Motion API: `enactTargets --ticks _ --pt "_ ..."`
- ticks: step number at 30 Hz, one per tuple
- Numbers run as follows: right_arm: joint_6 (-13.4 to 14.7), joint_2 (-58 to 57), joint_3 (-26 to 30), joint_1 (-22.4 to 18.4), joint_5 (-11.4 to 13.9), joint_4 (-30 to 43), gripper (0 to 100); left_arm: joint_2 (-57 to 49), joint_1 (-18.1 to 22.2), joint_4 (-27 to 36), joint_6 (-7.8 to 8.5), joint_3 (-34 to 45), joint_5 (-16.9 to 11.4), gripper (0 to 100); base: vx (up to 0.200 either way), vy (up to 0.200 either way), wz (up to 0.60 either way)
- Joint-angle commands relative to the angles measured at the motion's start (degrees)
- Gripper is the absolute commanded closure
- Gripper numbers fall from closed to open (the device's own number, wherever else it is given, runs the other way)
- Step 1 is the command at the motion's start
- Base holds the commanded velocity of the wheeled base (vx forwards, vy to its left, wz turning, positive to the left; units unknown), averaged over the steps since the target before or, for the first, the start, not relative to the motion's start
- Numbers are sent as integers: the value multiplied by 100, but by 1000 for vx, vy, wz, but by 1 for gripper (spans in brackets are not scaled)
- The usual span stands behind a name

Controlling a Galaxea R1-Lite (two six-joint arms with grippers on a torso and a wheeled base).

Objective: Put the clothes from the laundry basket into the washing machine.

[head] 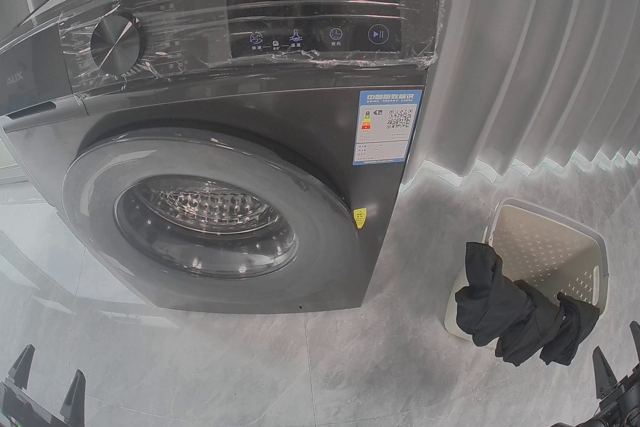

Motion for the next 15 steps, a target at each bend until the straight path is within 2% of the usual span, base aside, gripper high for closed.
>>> enactTargets --ticks 1,4,8,13,15 --pt "-1 -50 101 6 2 -1 0 -84 -4 0 -6 101 4 0 0 0 0" --pt "-1 -50 101 -3 2 -1 0 -84 -4 -9 -6 101 4 0 0 0 0" --pt "-1 -50 101 6 2 -1 0 -84 -4 0 11 101 4 0 -200 0 0" --pt "-1 -50 101 -3 2 -1 0 -84 5 0 20 101 4 0 0 0 0" --pt "-1 -50 101 6 2 -1 0 -84 5 -9 -33 101 4 0 0 0 0"
